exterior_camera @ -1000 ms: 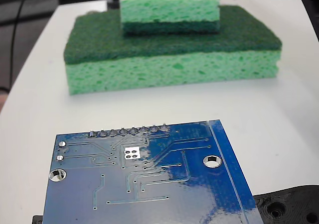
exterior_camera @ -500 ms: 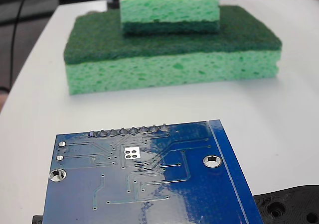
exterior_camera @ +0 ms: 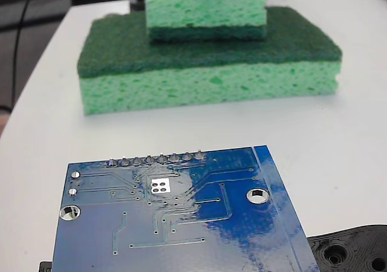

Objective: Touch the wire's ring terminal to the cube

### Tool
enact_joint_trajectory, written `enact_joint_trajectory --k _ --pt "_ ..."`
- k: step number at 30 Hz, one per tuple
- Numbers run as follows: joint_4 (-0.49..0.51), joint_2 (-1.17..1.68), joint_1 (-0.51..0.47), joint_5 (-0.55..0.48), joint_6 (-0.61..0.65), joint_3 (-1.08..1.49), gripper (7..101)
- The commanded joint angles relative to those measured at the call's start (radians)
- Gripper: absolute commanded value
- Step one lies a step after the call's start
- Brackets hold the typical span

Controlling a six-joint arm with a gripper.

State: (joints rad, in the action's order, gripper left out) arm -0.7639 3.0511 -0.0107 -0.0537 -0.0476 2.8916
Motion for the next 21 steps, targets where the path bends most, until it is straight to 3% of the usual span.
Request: enact_joint_trajectory --k 1,9,21 --pt "-0.006 0.002 -0.037 -0.028 0.017 0.002 100.3" --pt "-0.025 0.003 -0.133 -0.097 0.035 0.060 100.3" --pt "-0.015 0.003 -0.124 -0.084 0.037 0.103 100.3"
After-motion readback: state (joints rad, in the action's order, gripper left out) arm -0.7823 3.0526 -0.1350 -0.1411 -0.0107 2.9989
